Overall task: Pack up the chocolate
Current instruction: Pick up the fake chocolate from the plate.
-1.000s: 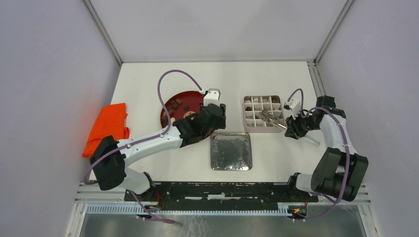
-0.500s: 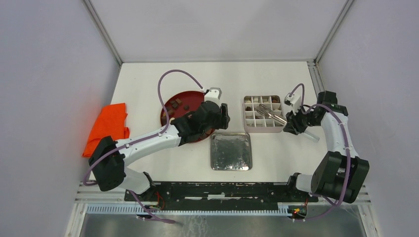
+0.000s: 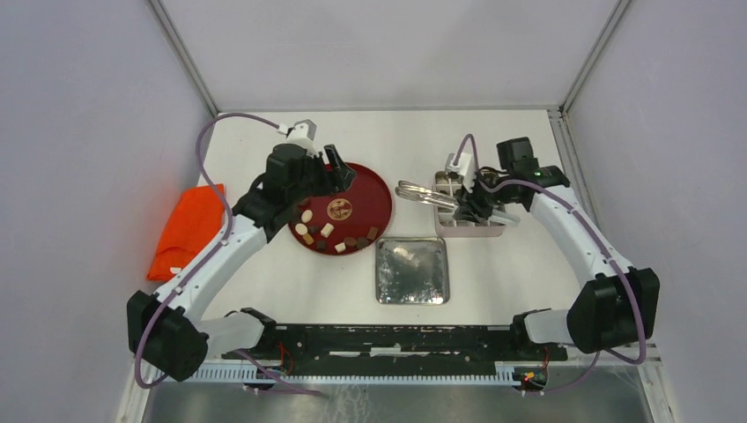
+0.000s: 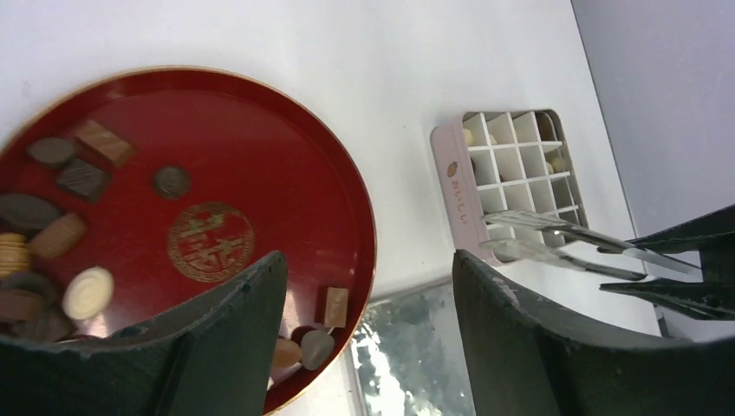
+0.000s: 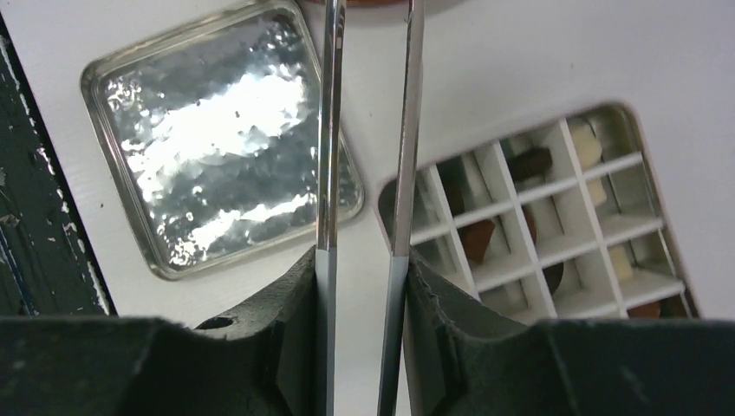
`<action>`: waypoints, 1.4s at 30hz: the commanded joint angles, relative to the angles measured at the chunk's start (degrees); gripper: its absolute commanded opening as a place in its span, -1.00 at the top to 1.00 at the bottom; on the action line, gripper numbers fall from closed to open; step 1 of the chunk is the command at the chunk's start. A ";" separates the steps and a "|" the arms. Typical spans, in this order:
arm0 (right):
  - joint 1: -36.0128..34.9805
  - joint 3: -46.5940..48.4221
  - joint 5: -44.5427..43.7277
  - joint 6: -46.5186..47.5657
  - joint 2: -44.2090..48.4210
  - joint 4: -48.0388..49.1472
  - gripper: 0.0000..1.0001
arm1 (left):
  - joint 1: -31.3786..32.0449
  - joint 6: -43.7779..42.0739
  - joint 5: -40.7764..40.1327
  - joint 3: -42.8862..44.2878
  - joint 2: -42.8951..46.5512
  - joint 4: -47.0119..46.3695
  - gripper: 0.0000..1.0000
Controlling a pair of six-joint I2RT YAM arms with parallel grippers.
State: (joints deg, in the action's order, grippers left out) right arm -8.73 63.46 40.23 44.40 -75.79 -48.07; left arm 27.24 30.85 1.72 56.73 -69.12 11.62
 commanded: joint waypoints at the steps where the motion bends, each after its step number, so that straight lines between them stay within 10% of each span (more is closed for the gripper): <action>1: -8.97 6.10 -4.88 -5.16 -4.03 5.26 0.21 | -1.92 -11.08 -4.51 5.32 4.63 10.44 -0.54; 19: -30.24 26.87 -14.52 -9.20 -26.14 7.73 0.22 | -15.08 -21.03 -20.05 -3.84 15.66 12.61 -0.71; 42: -33.05 26.34 -22.51 2.86 -35.18 6.14 0.18 | -16.03 -21.80 -21.26 -9.22 13.59 11.02 -0.72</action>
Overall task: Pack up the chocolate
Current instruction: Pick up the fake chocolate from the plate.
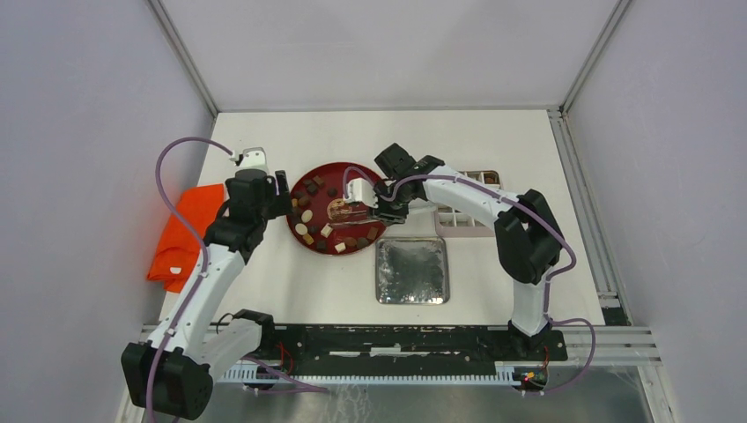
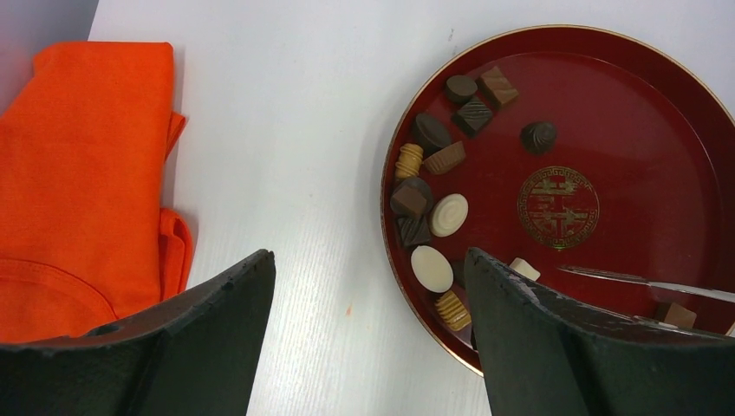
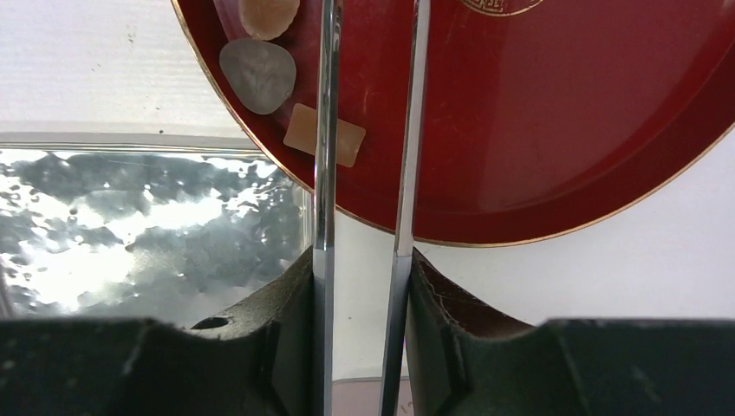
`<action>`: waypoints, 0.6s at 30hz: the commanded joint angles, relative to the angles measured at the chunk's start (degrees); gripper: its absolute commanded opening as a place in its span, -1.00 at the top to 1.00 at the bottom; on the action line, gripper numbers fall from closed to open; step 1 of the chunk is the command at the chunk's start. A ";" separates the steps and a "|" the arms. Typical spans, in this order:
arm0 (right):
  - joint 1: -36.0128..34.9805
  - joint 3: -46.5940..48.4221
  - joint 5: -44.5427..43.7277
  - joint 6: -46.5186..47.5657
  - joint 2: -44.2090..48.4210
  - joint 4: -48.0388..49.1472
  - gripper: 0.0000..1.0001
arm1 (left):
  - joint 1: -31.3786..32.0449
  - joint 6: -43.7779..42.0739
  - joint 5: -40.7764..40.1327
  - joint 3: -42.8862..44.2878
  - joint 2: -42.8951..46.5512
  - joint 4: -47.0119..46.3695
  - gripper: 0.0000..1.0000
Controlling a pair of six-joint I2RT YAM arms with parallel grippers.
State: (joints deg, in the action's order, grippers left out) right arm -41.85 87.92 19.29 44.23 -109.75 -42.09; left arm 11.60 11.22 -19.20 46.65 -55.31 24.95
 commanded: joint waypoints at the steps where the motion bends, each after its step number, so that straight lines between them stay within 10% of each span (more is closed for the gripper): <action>1: 0.02 2.43 -1.54 3.25 -1.77 -0.24 0.18 | -0.43 -2.25 -0.11 0.81 -0.29 -2.36 -0.72; 18: 0.02 5.64 0.62 3.08 -5.11 -0.58 0.09 | -0.50 -2.39 1.09 0.81 -1.26 -2.54 -0.72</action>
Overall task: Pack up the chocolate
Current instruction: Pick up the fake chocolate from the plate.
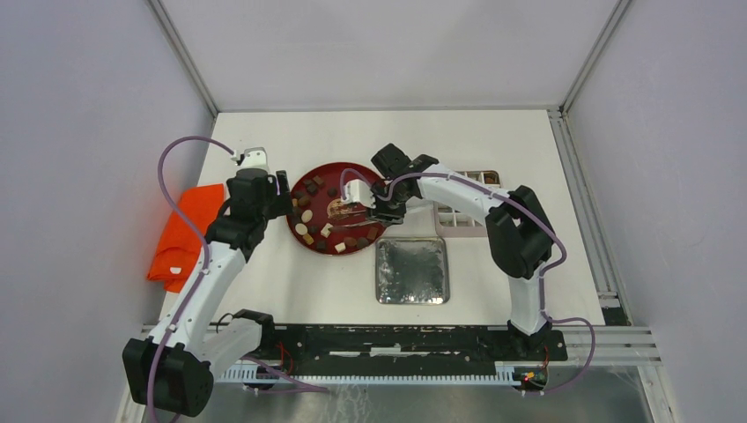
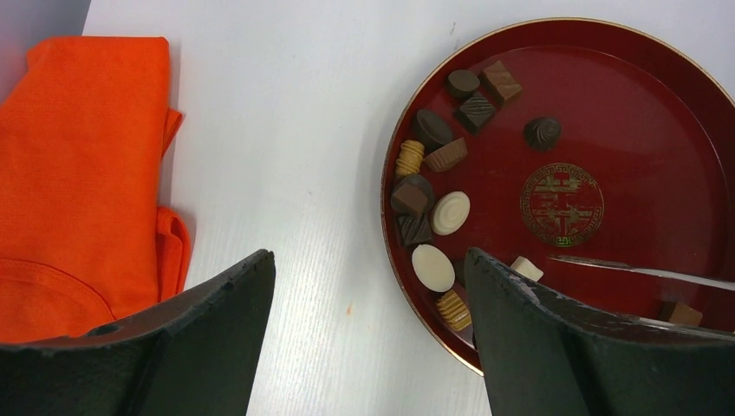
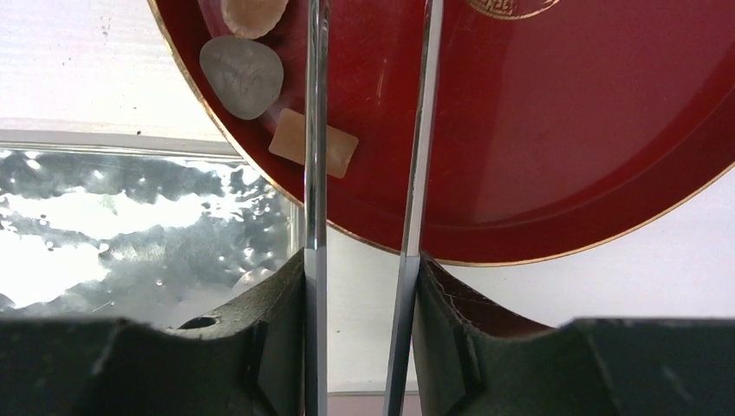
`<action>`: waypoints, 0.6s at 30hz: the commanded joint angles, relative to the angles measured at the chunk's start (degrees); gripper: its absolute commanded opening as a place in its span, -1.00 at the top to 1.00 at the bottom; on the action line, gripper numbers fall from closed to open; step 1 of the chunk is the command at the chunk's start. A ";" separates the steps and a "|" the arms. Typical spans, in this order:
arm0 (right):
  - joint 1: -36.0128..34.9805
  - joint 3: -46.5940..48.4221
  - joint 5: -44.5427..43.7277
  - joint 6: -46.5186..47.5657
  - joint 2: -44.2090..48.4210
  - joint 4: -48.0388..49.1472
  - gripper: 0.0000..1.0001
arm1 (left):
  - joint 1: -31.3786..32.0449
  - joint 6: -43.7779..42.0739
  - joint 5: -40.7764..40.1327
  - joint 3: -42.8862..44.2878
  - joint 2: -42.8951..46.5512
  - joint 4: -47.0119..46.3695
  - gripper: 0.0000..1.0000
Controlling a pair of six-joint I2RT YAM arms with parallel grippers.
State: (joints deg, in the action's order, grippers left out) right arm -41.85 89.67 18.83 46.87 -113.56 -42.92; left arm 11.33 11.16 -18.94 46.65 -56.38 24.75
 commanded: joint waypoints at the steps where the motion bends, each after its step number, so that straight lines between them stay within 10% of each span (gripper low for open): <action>1: -0.05 4.34 1.48 0.26 -1.74 0.24 0.08 | -0.21 -2.34 0.83 0.81 -0.26 -2.35 -0.72; 18: -1.36 10.49 3.38 -0.29 -6.35 -1.52 0.03 | -0.61 -2.48 1.45 0.90 -0.50 -2.51 -0.72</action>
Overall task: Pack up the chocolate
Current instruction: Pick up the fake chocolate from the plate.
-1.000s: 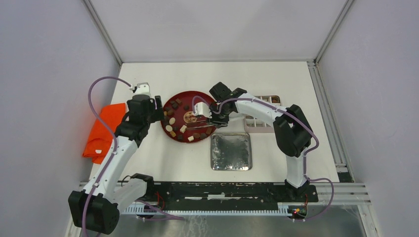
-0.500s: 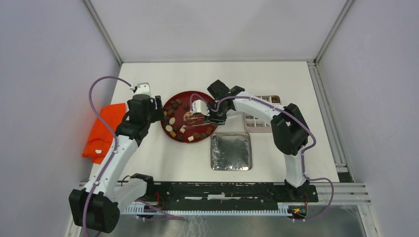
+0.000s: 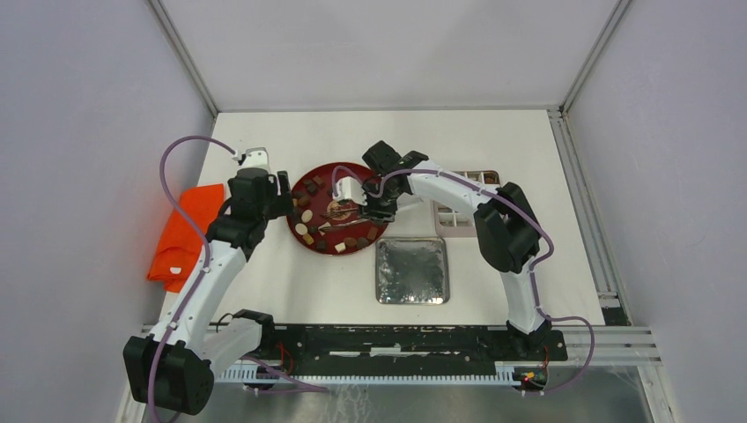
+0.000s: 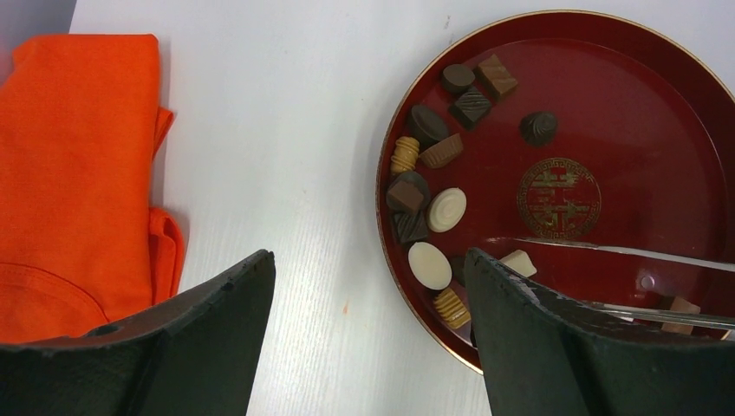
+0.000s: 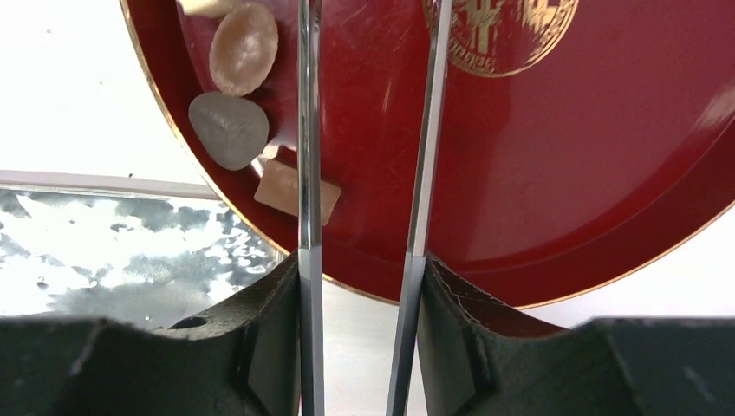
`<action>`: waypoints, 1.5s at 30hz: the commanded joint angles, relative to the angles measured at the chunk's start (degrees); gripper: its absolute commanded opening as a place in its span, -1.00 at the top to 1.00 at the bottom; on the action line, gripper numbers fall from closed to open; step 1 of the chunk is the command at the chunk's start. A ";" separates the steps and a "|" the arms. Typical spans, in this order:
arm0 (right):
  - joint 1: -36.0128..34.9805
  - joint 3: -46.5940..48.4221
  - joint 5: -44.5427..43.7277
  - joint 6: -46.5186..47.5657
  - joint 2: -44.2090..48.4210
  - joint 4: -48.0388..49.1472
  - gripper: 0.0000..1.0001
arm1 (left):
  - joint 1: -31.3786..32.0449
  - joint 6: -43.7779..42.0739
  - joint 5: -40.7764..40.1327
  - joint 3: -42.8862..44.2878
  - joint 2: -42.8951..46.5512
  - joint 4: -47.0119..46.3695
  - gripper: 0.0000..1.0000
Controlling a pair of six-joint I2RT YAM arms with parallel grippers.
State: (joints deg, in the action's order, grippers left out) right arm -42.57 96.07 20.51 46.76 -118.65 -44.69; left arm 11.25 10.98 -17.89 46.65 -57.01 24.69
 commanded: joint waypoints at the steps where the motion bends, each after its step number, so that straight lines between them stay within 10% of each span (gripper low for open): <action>1: -0.67 4.43 1.65 -0.25 -1.49 0.19 0.05 | -0.59 -2.36 0.40 0.90 0.08 -2.43 -0.72; 12: -0.72 3.99 1.55 0.26 -2.18 -0.66 0.19 | -0.70 -2.41 0.84 0.98 0.02 -2.42 -0.72; 20: -0.18 2.08 0.88 -2.43 2.07 1.31 1.00 | -0.80 -2.44 0.99 0.98 0.20 -2.39 -0.72; 36: 6.82 -10.39 5.03 -6.81 20.95 4.88 1.00 | -0.75 -2.07 1.27 0.54 1.72 -2.33 -0.72; 45: 25.16 -23.70 9.89 -6.87 36.74 3.75 1.00 | -0.79 -2.10 1.02 0.39 2.29 -2.30 -0.75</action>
State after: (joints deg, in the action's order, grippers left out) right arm -24.73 77.28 27.14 40.29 -88.47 -42.04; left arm 10.83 10.96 -17.34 46.65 -56.45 24.71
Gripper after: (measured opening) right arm 0.377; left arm 0.861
